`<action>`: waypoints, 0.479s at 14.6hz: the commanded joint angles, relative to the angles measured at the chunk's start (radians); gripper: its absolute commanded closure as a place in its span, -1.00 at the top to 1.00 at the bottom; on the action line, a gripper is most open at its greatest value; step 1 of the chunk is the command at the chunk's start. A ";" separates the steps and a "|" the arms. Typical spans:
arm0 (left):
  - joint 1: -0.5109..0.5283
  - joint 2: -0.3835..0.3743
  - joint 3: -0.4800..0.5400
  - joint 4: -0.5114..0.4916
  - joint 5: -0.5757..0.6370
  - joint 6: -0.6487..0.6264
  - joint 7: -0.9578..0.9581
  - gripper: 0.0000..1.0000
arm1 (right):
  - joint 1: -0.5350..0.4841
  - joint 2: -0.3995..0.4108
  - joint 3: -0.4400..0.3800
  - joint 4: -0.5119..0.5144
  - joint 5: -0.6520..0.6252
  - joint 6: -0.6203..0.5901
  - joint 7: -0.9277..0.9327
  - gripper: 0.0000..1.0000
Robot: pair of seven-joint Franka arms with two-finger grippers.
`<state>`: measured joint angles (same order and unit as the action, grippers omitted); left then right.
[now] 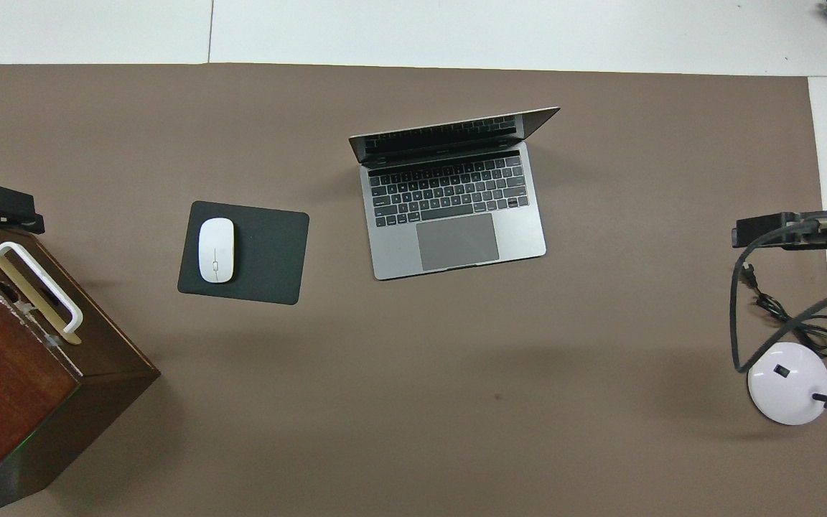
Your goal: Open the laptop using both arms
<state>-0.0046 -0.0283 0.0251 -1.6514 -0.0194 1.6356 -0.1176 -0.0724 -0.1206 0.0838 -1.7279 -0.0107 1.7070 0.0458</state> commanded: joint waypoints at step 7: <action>0.011 -0.007 -0.014 0.002 0.027 -0.007 0.041 1.00 | 0.000 -0.024 -0.015 -0.032 0.029 0.006 -0.003 1.00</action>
